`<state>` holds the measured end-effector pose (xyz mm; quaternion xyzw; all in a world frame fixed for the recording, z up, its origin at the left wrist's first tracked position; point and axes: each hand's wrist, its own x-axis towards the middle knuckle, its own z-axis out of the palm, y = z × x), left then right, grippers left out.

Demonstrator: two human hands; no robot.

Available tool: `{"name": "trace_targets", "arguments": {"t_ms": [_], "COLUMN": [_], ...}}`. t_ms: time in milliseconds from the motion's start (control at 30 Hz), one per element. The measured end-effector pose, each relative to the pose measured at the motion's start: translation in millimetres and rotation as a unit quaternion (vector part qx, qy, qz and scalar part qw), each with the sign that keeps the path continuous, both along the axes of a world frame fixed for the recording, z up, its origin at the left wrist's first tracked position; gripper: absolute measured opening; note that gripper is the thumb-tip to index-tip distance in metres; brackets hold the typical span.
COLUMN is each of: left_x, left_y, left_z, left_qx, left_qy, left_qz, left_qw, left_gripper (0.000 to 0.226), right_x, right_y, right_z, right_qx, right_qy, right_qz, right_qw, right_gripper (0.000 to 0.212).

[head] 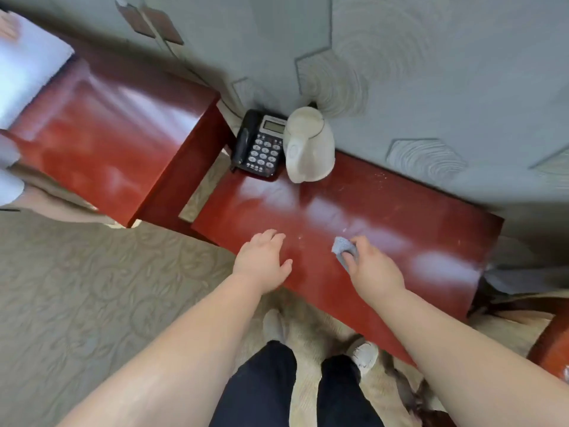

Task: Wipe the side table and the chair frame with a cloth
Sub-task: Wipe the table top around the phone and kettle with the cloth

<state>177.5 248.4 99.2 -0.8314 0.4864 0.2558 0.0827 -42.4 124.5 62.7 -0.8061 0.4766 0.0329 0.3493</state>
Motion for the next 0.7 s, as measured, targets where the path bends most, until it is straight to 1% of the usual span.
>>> {"name": "trace_targets", "arguments": {"t_ms": [100, 167, 267, 367, 500, 600, 700], "left_x": [23.2, 35.9, 56.8, 84.4, 136.6, 185.3, 228.7], "left_y": [41.8, 62.2, 80.7, 98.3, 117.0, 122.8, 118.4], "left_z": [-5.1, -10.2, -20.4, -30.0, -42.0, -56.8, -78.6], "left_qx": [0.013, 0.017, 0.011, 0.004, -0.002, 0.011, 0.026], "left_qy": [0.011, 0.019, 0.033, 0.046, 0.044, 0.030, 0.007], "left_qz": [0.059, 0.068, 0.070, 0.095, 0.101, 0.078, 0.033], "left_qw": [0.998, 0.997, 0.997, 0.994, 0.994, 0.996, 0.999], "left_gripper": [0.066, 0.065, 0.065, 0.065, 0.066, 0.067, 0.069], "right_x": [31.1, 51.7, 82.9, 119.8, 178.4, 230.3, 283.9], "right_y": [21.0, 32.8, 47.9, 62.4, 77.8, 84.1, 83.9], "right_z": [8.5, 11.7, 4.9, -3.2, -19.3, -35.1, -53.8], "right_qx": [0.019, 0.034, 0.037, 0.036, 0.035, 0.016, -0.020], "right_qy": [0.007, 0.007, 0.010, 0.023, 0.014, 0.003, -0.018], "right_qz": [0.007, 0.010, 0.030, 0.061, 0.056, 0.053, 0.026], "right_qw": [1.000, 0.999, 0.999, 0.997, 0.998, 0.998, 0.999], "right_gripper": [0.039, 0.043, 0.035, 0.030, 0.028, 0.028, 0.027]}}
